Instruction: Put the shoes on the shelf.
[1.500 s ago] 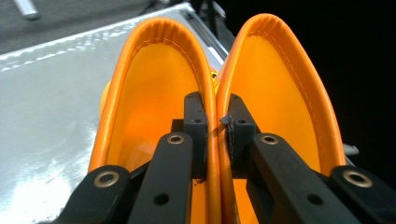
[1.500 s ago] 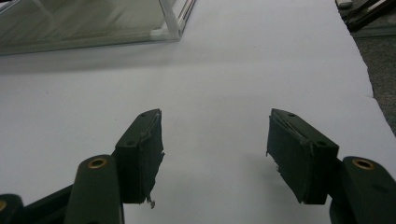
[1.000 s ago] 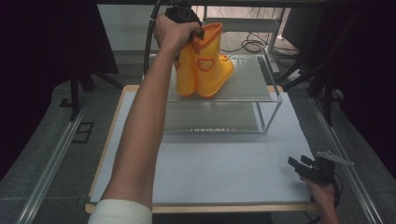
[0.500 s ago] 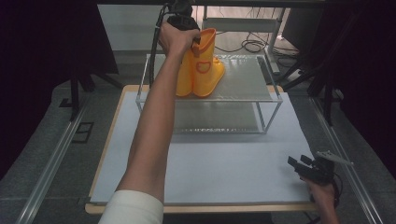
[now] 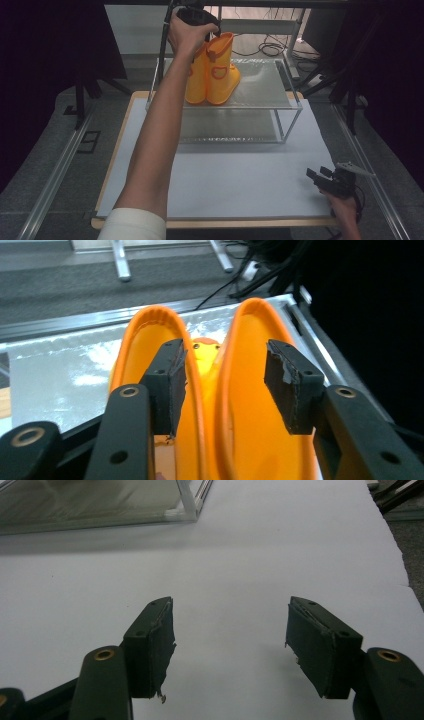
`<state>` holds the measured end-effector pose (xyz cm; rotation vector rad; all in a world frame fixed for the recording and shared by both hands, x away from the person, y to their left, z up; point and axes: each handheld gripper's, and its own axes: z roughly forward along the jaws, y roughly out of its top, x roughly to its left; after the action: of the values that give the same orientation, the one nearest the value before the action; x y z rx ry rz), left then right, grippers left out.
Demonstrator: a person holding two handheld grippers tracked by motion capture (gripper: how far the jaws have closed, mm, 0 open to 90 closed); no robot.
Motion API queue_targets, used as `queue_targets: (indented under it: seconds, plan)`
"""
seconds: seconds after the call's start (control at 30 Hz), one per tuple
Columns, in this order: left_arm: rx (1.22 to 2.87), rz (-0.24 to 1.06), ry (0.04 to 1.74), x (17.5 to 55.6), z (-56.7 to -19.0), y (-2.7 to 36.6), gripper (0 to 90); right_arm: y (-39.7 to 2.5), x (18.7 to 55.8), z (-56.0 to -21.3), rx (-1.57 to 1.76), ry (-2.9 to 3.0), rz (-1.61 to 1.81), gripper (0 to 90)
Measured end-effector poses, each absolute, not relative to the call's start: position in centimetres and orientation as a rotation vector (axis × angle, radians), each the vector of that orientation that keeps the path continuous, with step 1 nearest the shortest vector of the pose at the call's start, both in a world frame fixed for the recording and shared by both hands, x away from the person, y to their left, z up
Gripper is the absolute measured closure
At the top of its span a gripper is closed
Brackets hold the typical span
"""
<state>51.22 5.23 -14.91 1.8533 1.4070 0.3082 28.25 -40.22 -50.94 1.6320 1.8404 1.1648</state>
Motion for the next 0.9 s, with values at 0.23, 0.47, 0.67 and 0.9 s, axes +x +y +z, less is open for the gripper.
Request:
queue_targets:
  seconds: [0.23,0.47,0.67,0.9]
  plan:
    - [1.853,0.299,1.278,48.8,-13.8,6.9,62.0,-40.2,28.2,-50.9,1.631,1.84,1.163,35.3]
    - [1.912,0.28,1.179,46.2,-13.2,8.3,76.5,-39.9,28.0,-50.8,1.624,1.843,1.165,35.3]
    - [1.966,0.262,1.123,42.7,-13.2,10.6,82.9,-39.8,28.0,-50.7,1.613,1.845,1.164,35.3]
    - [2.005,0.259,1.109,41.0,-14.4,12.0,84.0,-39.5,28.0,-50.7,1.604,1.85,1.163,35.3]
